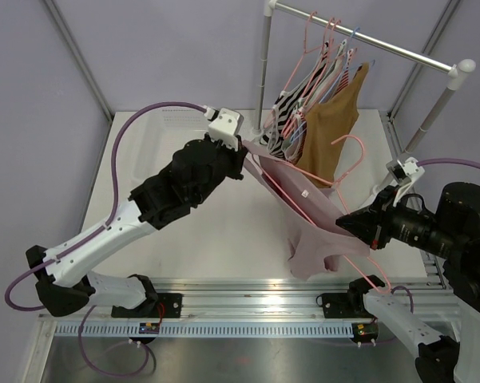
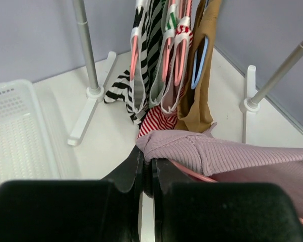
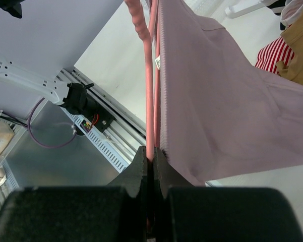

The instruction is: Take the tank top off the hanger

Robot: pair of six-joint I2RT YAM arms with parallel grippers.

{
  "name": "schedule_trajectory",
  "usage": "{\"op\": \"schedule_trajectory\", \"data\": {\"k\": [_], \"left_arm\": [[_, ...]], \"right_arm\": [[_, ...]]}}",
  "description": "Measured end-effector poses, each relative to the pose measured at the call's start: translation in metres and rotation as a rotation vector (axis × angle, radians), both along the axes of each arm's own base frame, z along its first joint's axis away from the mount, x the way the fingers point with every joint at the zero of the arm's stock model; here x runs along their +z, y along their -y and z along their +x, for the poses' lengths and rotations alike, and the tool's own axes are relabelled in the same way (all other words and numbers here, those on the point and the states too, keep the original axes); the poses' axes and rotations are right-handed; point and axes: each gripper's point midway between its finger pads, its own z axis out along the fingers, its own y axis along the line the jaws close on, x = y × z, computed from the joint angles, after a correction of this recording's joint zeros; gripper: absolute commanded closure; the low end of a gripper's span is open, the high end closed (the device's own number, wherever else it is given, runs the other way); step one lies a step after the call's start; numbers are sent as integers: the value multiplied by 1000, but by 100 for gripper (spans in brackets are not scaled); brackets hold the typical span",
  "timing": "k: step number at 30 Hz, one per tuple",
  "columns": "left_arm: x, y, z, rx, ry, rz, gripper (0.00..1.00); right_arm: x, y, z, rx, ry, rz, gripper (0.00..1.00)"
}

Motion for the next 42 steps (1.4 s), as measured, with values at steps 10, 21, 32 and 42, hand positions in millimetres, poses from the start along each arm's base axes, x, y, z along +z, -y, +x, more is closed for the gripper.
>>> {"op": "schedule_trajectory", "data": {"k": [10, 21, 32, 42], "left_arm": [[-33, -58, 47, 200, -188, -121, 100], [-79, 28, -41, -418, -302, -221, 100], [-100, 59, -107, -683, -248, -145, 100], [-172, -47, -17, 100, -379, 42, 93]], "right_arm": [[5, -5, -3, 66, 60, -2, 100], [7, -22, 28, 38, 247, 191, 100], [40, -13, 130, -270, 436, 447, 100], [87, 89, 86, -736, 438, 262, 100]]}}
